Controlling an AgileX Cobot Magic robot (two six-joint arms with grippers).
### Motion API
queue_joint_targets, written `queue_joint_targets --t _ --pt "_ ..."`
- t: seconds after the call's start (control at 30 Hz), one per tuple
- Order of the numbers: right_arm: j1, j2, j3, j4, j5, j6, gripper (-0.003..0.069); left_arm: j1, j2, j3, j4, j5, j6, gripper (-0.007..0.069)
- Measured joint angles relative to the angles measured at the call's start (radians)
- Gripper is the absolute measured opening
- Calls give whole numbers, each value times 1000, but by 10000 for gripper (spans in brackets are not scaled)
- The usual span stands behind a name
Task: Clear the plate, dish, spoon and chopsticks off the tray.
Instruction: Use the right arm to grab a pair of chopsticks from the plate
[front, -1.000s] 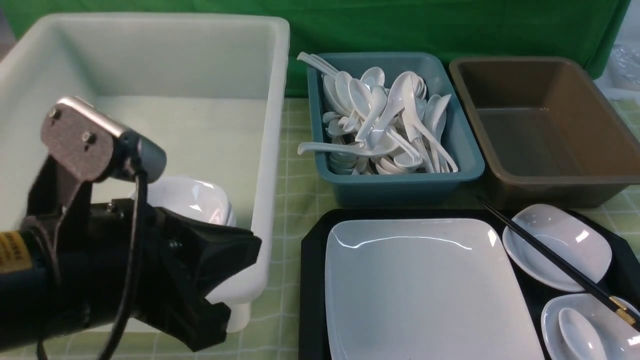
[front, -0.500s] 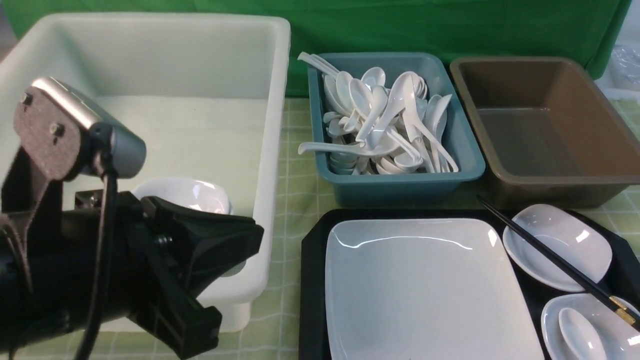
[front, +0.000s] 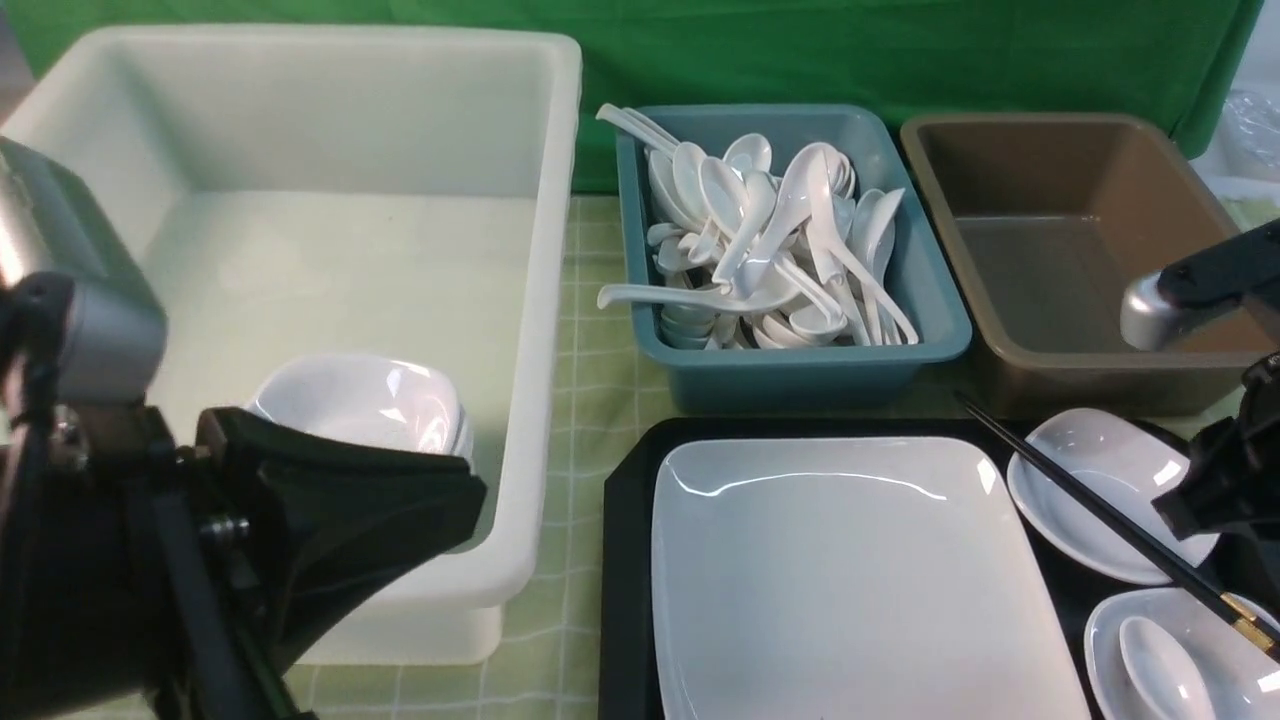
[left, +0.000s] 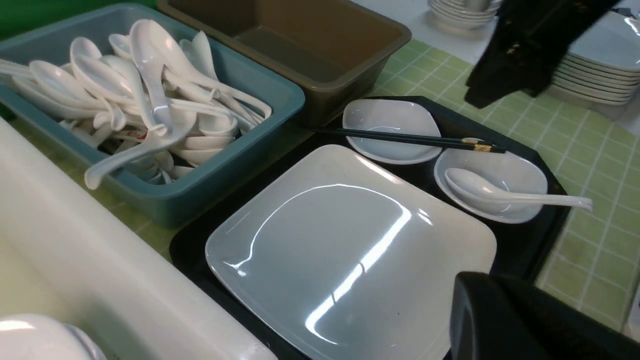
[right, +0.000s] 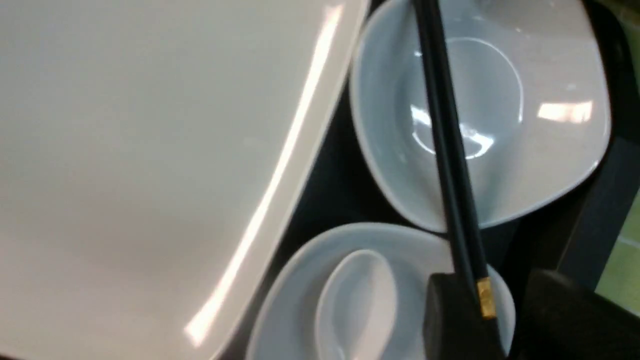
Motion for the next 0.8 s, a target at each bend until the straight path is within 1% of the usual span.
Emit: queue_joint_targets --t 0.07,0.1,0.13,0.17,0.23,0.43,0.7,0.8 --pt "-62 77 -26 63 -2 -63 286 0 -36 0 2 16 0 23" --pt "-93 121 -40 114 -13 -110 305 0 -59 0 2 25 0 23" --pt "-97 128 -43 130 -17 -125 308 0 -66 0 2 27 0 23" --pt "-126 188 -58 178 -51 -181 334 0 -94 0 7 28 0 23" --pt "-137 229 -69 198 -85 -211 353 0 -113 0 13 28 0 23" --pt "-149 344 -80 213 -141 -232 396 0 -141 0 29 30 0 23" --pt "-149 408 -80 213 -189 -256 394 0 -143 0 34 30 0 23" --pt "-149 411 -80 213 -191 -275 352 0 -143 0 35 30 0 23"
